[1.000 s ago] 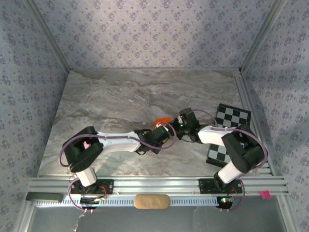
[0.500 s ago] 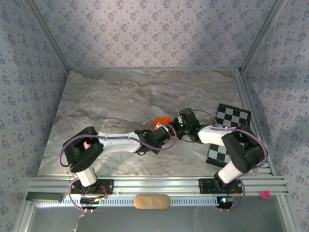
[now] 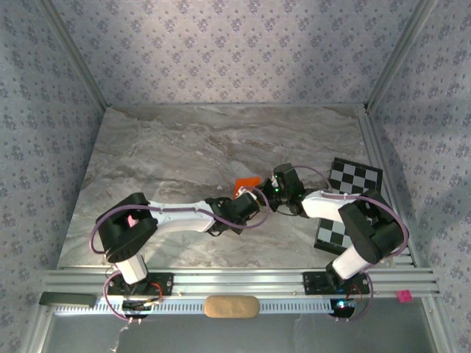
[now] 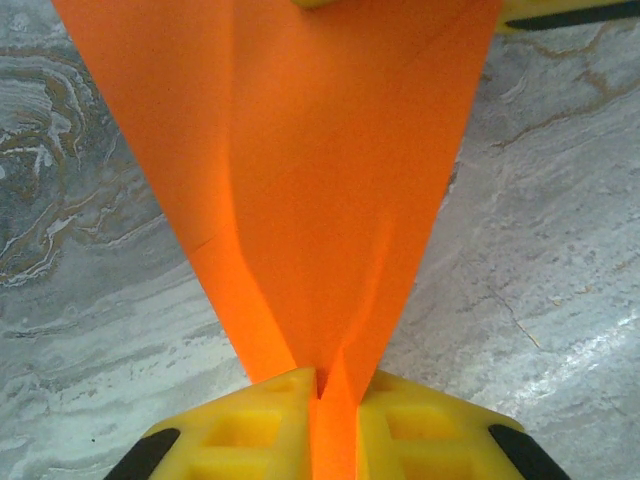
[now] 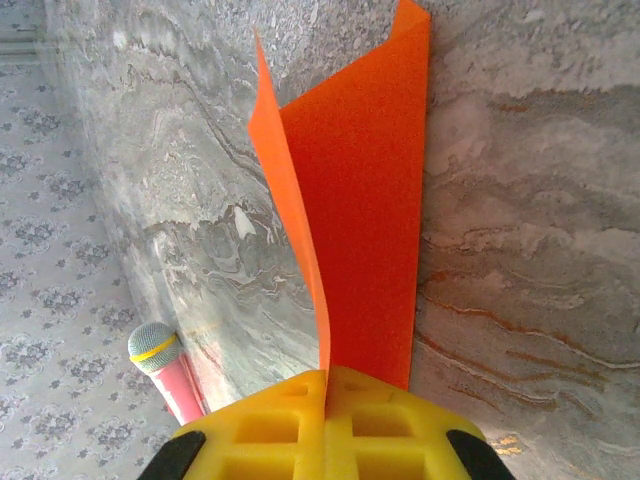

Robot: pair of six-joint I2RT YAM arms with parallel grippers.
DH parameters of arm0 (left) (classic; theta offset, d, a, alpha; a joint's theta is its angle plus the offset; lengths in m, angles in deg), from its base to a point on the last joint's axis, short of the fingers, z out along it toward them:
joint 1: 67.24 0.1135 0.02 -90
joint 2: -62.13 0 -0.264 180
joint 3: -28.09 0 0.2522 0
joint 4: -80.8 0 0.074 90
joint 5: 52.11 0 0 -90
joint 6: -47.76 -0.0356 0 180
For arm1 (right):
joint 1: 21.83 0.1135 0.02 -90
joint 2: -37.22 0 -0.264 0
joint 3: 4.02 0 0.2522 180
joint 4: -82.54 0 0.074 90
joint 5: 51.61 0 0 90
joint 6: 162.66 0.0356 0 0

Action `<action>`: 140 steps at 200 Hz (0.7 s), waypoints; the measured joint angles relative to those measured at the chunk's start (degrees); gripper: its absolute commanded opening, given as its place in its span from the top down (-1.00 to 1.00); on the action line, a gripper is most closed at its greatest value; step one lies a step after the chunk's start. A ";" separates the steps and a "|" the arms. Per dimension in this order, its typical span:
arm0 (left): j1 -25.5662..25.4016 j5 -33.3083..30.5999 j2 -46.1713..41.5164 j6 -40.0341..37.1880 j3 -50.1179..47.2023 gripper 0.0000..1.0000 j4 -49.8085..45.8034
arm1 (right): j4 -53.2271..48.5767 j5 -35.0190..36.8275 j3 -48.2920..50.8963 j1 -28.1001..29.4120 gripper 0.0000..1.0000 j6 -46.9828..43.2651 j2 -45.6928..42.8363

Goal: Fold a paper plane with a square sheet of paper (pick it up from the middle)
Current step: Fold the wing for the fifth time at the center of the table.

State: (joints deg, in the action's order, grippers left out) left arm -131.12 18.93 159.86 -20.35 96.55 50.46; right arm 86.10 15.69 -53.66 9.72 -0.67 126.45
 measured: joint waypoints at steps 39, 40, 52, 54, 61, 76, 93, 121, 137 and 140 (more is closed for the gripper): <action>0.00 -0.26 0.00 0.15 0.02 0.79 0.00 | -0.04 0.02 -0.07 0.00 0.95 -0.02 0.00; 0.00 -0.26 0.00 0.15 0.00 0.80 0.00 | -0.04 0.02 -0.07 0.00 0.95 -0.02 0.00; 0.00 -0.39 0.00 0.20 0.00 0.86 0.02 | -0.11 0.02 -0.07 0.00 0.89 -0.24 0.00; 0.00 -0.39 0.00 0.17 0.00 0.87 0.02 | -0.15 0.02 -0.07 0.00 0.88 -0.26 0.00; 0.00 -0.39 0.00 0.20 0.00 0.90 0.00 | -0.50 0.09 -0.07 0.00 0.84 -0.48 -0.11; 0.00 -0.39 0.00 0.33 0.00 0.93 0.07 | -1.90 0.48 -0.07 0.00 0.78 -1.14 -0.72; 0.00 -0.42 0.00 0.63 0.00 0.97 0.04 | -3.80 1.16 -0.09 -0.09 0.62 -2.45 -2.14; 0.22 -0.02 -0.02 1.53 -0.20 1.00 0.42 | -7.80 3.32 -0.04 -0.83 0.35 -4.52 -6.32; 1.01 1.40 -0.39 2.19 -1.05 1.00 1.60 | -10.05 4.85 0.15 -1.64 0.29 -5.53 -9.49; 1.27 1.79 -0.48 2.43 -1.31 1.00 1.90 | -10.38 5.20 0.20 -1.79 0.28 -5.73 -10.05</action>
State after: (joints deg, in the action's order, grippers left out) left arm -129.85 20.73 159.38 -17.93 95.23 52.36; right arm 75.71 20.89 -53.46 7.93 -6.40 116.40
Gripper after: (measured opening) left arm 0.062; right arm 0.348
